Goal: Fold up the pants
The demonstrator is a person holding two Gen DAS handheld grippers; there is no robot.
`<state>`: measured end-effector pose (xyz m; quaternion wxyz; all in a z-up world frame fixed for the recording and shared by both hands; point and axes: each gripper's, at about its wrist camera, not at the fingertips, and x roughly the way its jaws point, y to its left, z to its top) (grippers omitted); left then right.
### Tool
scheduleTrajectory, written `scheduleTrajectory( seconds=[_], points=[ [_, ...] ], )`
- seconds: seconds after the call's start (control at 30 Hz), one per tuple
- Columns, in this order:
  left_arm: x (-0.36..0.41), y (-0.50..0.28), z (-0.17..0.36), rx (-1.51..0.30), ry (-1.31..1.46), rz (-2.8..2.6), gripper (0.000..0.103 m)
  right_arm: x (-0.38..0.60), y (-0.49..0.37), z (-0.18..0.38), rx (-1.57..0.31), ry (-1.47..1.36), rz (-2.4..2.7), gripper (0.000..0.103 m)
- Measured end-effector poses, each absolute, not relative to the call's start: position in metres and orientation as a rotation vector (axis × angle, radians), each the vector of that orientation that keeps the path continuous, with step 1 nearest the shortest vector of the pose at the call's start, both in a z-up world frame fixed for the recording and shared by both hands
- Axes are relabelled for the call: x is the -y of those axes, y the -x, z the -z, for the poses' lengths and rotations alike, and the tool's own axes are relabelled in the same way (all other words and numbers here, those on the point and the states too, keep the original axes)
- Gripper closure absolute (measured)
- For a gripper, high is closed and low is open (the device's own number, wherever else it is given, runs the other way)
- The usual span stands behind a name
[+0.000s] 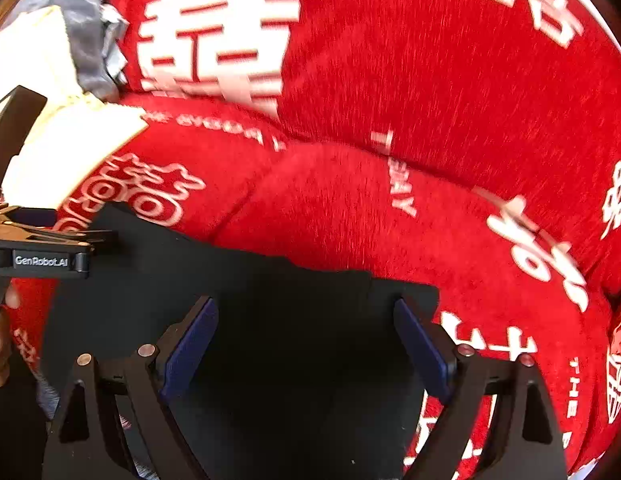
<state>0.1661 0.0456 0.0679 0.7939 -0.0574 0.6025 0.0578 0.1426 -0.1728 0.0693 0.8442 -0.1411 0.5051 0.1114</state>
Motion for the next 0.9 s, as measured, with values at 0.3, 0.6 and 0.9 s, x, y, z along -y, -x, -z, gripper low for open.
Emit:
scheduleTrajectory(
  seconds=[0.3, 0.6, 0.9],
  points=[
    [-0.036, -0.176, -0.052, -1.294, 0.104, -0.084, 0.0, 0.211, -0.16, -0.037, -1.172, 0.086, -0.194, 0.0],
    [-0.047, -0.172, -0.086, -1.23, 0.112, -0.131, 0.0, 0.148, -0.126, -0.1, -0.973, 0.287, -0.293, 0.001],
    [-0.04, -0.175, -0.058, -1.298, 0.096, -0.116, 0.0, 0.173, -0.16, -0.04, -1.163, 0.204, -0.225, 0.0]
  ],
)
